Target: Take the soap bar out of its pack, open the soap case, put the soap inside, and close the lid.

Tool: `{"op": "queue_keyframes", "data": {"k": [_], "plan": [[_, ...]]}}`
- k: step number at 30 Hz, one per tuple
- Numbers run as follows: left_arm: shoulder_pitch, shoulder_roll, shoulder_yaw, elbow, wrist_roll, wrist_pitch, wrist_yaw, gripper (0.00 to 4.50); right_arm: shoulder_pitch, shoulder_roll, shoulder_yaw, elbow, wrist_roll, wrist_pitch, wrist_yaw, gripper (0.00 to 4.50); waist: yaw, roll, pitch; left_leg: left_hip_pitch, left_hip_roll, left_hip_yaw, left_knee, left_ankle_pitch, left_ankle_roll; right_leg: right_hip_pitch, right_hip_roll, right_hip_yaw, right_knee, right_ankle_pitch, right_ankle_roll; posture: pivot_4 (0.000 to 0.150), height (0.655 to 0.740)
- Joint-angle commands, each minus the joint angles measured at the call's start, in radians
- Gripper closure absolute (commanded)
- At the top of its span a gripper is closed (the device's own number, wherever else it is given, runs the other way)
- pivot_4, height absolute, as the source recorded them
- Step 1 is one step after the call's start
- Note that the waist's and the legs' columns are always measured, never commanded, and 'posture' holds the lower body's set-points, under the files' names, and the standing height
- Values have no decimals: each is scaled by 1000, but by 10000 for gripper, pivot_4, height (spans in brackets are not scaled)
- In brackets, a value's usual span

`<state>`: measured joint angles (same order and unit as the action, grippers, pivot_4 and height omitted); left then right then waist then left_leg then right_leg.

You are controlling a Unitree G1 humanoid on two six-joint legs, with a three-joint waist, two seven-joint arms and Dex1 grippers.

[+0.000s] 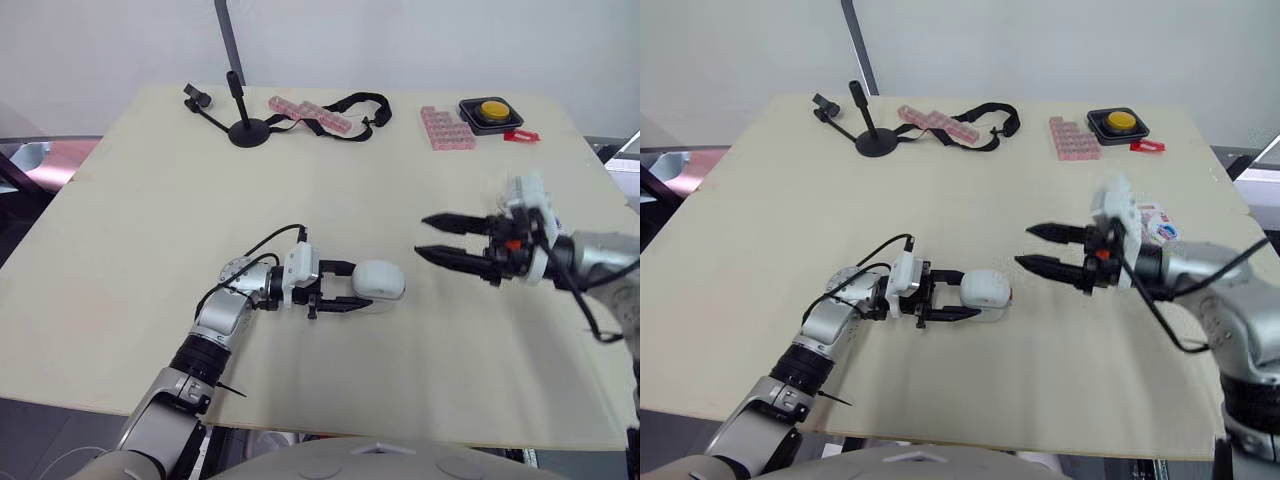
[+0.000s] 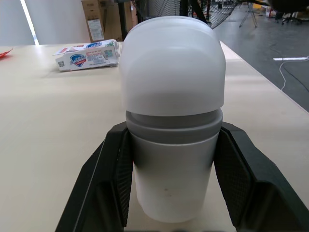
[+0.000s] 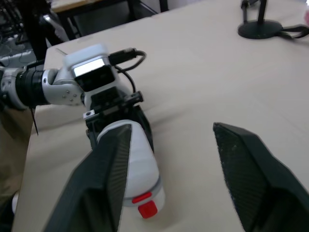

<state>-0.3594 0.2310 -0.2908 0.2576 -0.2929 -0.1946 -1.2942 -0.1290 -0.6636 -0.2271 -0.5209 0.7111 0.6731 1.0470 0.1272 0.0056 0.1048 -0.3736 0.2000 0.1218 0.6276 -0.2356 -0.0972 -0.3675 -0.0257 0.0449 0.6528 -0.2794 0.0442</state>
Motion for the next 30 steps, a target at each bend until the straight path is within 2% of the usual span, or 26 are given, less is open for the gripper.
{"op": "queue_keyframes", "data": {"k": [1, 4, 5, 16, 22, 30], "plan": [[8, 20, 1, 10, 9, -2, -4, 25965, 37, 30, 25, 0, -63, -199, 52, 31298, -6, 0, 0, 0, 0, 0, 0, 0, 0, 0, -1, 0, 0, 0, 0, 1500, 7400], [10, 27, 1, 6, 7, -3, -5, 25965, 53, 41, 57, 17, -89, -284, 77, 42122, -14, 0, 0, 0, -1, 0, 0, 0, 0, 0, -1, 0, 0, 0, 0, 1500, 7400], [11, 29, 1, 5, 6, -3, -5, 25965, 51, 42, 70, 20, -94, -296, 75, 44388, -16, 0, 0, 0, -1, 0, 0, 0, 0, 0, -1, 0, 0, 0, 0, 1500, 7400], [20, 39, -4, -5, 6, -4, 3, 25965, -31, 29, 213, 33, -154, -292, 13, 44739, -21, 0, 0, 0, -1, -1, 0, 0, 0, 0, 0, -1, 0, 0, 0, 1500, 7400], [21, 40, -6, -2, 8, -8, 7, 25965, -87, 33, 234, 26, -127, -249, -29, 44739, -20, 0, 0, 0, -1, -1, 0, 0, 0, 0, 0, -1, 0, 0, 0, 1500, 7400], [20, 39, -6, -4, 9, -7, 14, 25965, -68, 13, 250, 35, -130, -258, 7, 44739, -20, 0, 0, 0, -1, -1, 0, 0, 0, 0, 0, -1, 0, 0, 0, 1500, 7400]]}}
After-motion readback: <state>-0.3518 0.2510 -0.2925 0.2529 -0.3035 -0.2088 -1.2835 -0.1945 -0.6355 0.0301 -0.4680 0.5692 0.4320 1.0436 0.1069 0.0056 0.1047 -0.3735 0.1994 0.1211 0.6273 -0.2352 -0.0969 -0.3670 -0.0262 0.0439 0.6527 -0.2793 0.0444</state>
